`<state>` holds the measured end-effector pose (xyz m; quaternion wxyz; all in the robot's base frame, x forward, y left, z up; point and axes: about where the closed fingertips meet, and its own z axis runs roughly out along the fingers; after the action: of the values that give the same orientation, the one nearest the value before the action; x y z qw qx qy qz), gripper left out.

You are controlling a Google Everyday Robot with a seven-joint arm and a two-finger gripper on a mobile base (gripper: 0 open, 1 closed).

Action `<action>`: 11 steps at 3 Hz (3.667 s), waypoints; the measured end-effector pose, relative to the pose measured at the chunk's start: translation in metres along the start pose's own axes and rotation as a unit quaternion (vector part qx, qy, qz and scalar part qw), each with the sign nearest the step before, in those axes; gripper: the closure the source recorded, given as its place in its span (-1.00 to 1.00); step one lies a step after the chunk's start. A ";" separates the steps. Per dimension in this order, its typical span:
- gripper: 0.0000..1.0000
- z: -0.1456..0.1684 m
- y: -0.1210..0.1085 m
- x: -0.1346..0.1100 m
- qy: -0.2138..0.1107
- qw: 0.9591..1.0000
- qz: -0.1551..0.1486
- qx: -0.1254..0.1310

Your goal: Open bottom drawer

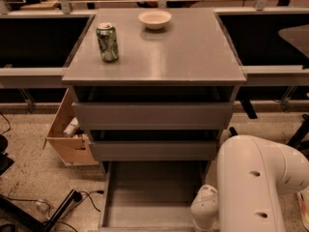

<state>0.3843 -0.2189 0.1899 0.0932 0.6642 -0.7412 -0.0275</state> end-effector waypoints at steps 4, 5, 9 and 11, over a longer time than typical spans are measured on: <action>0.46 0.005 0.018 0.019 0.011 0.999 0.012 -0.029; 0.00 0.005 0.018 0.019 0.011 0.999 0.012 -0.029; -1.00 -0.024 0.030 0.043 -0.005 1.000 0.029 -0.001; -1.00 -0.120 0.133 0.094 -0.060 0.992 0.092 0.066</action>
Offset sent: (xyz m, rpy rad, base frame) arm -0.3672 -0.2037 -0.0464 -0.0766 0.5725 -0.7207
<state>0.2650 -0.2867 0.3391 0.0065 0.5948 -0.8038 -0.0095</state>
